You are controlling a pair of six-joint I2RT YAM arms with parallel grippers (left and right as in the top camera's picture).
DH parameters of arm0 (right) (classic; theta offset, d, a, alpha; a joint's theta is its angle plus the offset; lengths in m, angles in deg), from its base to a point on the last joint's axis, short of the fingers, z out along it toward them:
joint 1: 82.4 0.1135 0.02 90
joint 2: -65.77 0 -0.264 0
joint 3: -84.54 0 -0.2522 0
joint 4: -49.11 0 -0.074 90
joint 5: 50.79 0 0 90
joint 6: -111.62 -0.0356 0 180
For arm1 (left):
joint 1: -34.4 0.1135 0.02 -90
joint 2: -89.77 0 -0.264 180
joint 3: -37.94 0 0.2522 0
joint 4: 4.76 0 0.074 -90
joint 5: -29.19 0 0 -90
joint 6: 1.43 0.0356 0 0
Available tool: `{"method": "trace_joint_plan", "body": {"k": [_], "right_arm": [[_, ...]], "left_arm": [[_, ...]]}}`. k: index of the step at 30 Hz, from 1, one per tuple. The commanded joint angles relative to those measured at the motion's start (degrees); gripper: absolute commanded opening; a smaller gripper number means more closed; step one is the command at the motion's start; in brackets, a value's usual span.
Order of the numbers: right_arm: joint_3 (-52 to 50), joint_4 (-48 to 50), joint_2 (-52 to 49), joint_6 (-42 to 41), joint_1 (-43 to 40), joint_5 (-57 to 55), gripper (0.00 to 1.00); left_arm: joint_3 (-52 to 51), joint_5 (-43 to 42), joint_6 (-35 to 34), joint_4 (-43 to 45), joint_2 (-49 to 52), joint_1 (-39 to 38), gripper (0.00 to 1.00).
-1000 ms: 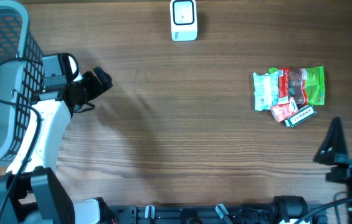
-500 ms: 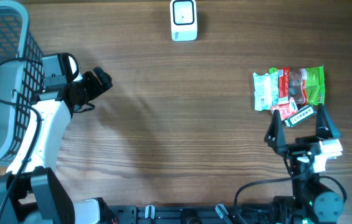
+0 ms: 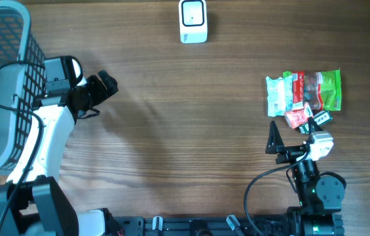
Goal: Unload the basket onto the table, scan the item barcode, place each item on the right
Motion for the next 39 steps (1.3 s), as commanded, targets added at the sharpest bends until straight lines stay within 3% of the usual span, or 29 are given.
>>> {"method": "trace_joint_plan", "body": {"k": [1, 15, 19, 26, 31, 39], "right_arm": [[-0.1, 0.3, 0.5, 1.2, 0.4, 0.9, 1.0], [-0.1, 0.3, 0.5, 1.2, 0.4, 0.9, 1.0], [-0.1, 0.3, 0.5, 1.2, 0.4, 0.9, 1.0], [-0.1, 0.3, 0.5, 1.2, 0.4, 0.9, 1.0], [-0.1, 0.3, 0.5, 1.2, 0.4, 0.9, 1.0], [-0.1, 0.3, 0.5, 1.2, 0.4, 0.9, 1.0]], "left_arm": [[0.4, 0.2, 0.7, 0.2, -0.2, 0.4, 1.0], [0.4, 0.2, 0.7, 0.2, -0.2, 0.4, 1.0], [0.4, 0.2, 0.7, 0.1, -4.5, 0.1, 1.0], [0.4, 0.2, 0.7, -0.1, -35.8, 0.1, 1.0], [0.2, 0.2, 0.7, -1.6, -51.4, 0.1, 1.0], [-4.8, 3.2, 0.7, -19.5, -74.8, -0.2, 1.0]]}}
